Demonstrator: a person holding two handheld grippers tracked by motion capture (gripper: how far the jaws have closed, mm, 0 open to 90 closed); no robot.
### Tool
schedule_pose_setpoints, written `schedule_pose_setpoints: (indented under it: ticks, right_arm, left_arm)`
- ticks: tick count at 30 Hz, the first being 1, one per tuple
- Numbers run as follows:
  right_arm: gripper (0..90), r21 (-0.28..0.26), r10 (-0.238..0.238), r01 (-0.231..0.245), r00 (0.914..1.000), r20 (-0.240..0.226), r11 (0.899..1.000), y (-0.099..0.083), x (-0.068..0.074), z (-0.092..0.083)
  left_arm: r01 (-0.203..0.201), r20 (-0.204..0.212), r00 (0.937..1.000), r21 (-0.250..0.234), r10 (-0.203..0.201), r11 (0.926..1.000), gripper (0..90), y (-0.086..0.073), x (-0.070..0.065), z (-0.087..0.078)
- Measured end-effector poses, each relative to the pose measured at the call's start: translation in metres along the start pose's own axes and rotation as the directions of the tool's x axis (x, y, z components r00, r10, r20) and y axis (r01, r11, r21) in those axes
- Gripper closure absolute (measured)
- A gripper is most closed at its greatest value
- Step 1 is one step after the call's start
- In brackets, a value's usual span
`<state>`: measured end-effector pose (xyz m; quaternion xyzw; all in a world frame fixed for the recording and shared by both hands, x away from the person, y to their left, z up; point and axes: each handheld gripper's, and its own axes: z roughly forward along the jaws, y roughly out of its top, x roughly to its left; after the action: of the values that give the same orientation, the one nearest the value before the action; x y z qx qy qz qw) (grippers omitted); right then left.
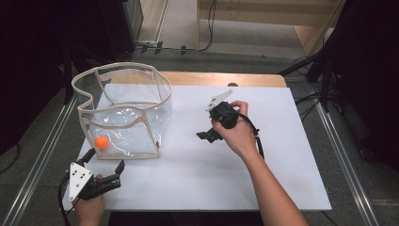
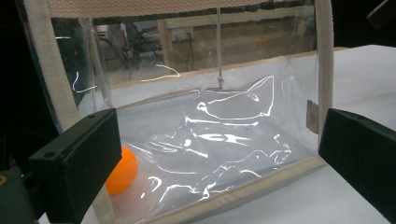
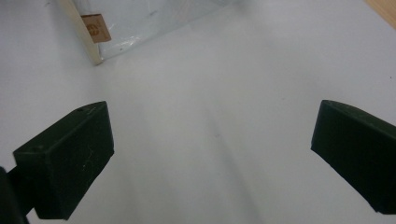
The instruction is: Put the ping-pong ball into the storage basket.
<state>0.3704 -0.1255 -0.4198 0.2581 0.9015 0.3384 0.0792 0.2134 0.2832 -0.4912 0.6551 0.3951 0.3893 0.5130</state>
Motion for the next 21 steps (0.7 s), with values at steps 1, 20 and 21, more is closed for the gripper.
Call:
schedule_pose_setpoints:
  ticks: [1, 20, 21]
  right_arm:
    - [0.0, -0.002, 0.003, -0.003, 1.0000, 0.002, 1.000, -0.003, 0.000, 0.000]
    - [0.0, -0.060, 0.066, -0.066, 0.9977, 0.011, 0.996, -0.050, -0.001, -0.003]
    - [0.0, -0.062, 0.068, -0.068, 0.9976, 0.012, 0.996, -0.052, -0.001, -0.003]
  left_arm:
    - [0.000, 0.001, 1.0000, -0.001, 0.000, 1.0000, 0.0, 0.000, 0.000, 0.000]
    - [-0.002, 0.000, 1.0000, 0.002, 0.002, 1.0000, 0.0, 0.000, 0.000, 0.000]
    - [-0.002, 0.000, 1.0000, 0.002, 0.002, 1.0000, 0.0, 0.000, 0.000, 0.000]
